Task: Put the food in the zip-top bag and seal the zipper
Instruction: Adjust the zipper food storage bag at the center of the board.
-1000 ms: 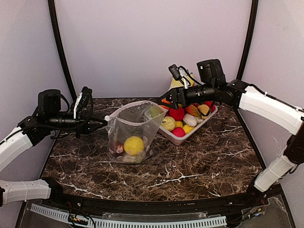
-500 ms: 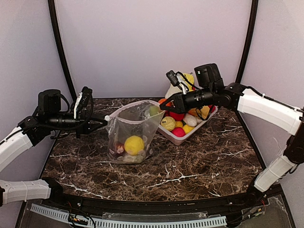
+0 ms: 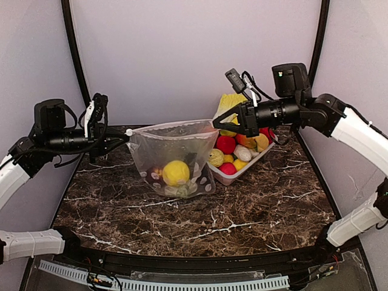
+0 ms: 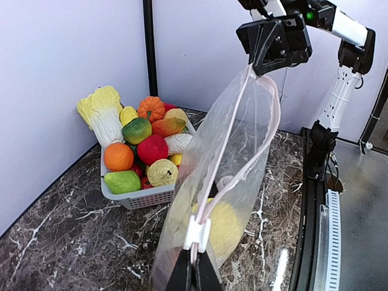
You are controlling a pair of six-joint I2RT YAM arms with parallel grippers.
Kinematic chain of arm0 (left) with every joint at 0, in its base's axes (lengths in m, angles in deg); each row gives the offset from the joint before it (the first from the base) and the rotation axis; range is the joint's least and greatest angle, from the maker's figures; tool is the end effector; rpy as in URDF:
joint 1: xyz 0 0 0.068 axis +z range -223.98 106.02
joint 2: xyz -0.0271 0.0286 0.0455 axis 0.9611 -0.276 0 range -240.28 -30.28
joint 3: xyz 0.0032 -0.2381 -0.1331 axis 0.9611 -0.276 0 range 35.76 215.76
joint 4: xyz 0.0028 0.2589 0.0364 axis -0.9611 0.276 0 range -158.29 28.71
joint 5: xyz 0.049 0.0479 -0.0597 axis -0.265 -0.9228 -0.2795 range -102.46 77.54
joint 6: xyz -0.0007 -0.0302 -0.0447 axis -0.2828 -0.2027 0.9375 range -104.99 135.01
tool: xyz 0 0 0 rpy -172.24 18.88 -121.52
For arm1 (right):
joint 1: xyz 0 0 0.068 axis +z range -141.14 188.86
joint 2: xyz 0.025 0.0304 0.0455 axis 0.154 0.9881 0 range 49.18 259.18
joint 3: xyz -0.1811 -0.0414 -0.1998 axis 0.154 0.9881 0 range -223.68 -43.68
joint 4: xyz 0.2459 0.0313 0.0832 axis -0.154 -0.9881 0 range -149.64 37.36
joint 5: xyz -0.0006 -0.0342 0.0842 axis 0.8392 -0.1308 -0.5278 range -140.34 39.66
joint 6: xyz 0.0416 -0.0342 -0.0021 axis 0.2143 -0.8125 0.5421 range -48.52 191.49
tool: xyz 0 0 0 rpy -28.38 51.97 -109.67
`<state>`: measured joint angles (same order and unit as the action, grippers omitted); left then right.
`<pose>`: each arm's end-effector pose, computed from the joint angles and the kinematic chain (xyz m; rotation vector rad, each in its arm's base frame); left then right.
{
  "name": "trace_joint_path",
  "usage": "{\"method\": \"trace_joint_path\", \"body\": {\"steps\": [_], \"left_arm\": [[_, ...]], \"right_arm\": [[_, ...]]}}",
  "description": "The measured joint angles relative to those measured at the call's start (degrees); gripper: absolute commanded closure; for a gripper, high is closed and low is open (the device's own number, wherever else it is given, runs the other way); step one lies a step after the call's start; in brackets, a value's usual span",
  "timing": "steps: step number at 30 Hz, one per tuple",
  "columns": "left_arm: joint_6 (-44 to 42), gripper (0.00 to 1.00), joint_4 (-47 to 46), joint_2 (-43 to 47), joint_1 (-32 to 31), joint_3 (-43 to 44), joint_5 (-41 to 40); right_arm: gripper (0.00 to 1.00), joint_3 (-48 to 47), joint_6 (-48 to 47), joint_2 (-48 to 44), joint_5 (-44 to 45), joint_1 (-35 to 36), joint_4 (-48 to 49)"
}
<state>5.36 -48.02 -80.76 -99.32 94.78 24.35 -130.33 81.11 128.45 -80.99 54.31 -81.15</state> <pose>0.1587 -0.0987 0.3920 0.9696 1.5135 -0.7647 0.2001 0.2291 0.4261 -0.9866 1.8130 1.1360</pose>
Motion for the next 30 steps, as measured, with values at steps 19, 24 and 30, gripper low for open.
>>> {"method": "trace_joint_path", "body": {"steps": [19, 24, 30], "left_arm": [[1.9, 0.99, -2.2, -5.0, -0.4, -4.0, 14.3], [2.8, 0.99, -4.0, -5.1, -0.4, -5.6, 15.9], [2.8, 0.99, -4.2, -5.0, -0.4, -5.7, 16.8]], "right_arm": [[0.34, 4.9, 0.7, -4.6, -0.9, 0.5, -5.7], [0.32, 0.2, -1.0, -3.2, 2.7, 1.5, -5.7], [0.34, -8.9, -5.7, 3.9, 5.8, 8.3, -4.2]]}}
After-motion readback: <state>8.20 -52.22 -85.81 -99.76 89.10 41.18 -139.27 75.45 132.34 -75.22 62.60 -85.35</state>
